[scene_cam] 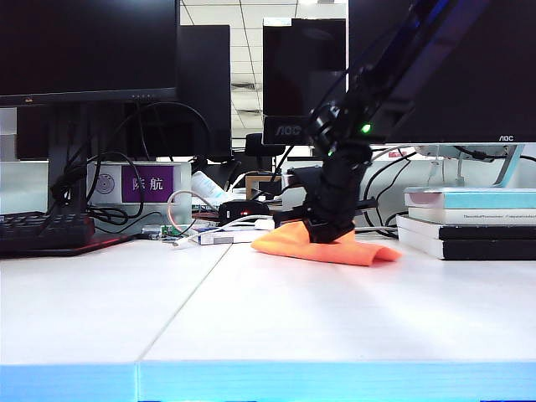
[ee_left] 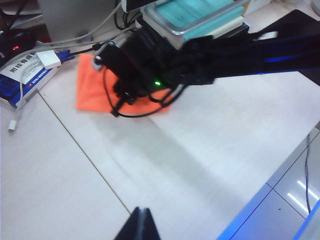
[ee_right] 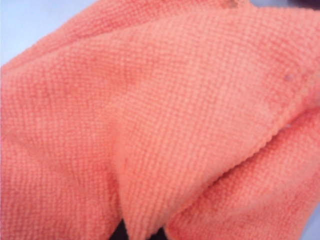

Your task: Wipe the table from back to front using the rag.

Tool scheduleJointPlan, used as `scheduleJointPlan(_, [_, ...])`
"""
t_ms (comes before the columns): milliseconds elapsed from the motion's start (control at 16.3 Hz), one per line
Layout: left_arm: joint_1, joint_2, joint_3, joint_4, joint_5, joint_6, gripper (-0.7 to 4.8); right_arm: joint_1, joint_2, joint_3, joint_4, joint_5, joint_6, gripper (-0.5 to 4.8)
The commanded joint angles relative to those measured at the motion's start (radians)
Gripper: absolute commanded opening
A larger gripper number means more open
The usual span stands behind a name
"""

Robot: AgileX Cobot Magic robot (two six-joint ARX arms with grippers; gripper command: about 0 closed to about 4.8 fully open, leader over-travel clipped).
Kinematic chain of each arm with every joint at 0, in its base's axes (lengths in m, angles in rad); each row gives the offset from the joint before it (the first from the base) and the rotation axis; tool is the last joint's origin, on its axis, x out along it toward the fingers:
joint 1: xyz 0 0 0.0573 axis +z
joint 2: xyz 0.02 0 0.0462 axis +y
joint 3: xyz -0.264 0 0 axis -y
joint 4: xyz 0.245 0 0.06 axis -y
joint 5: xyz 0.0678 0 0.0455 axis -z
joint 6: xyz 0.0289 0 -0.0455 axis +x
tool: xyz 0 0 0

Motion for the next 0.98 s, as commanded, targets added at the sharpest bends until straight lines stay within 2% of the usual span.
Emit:
scheduleJointPlan(61, [-0.001, -0.003, 0.004, 0.006, 0.007, -0.003, -0.06, -0.006, 0.077, 0.092, -0.051, 0.005, -0.011, -0.01])
scheduleJointPlan(736, [-0.001, -0.003, 0.004, 0.006, 0.007, -0.007, -0.06, -0.050, 0.323, 0.495, -0.071, 0.013, -0.011, -0.01])
scheduleJointPlan(981, [-0.001, -0.002, 0.004, 0.006, 0.007, -0.007, -0.05, -0.057, 0.377, 0.571, -0.029, 0.013, -0.011, -0.01])
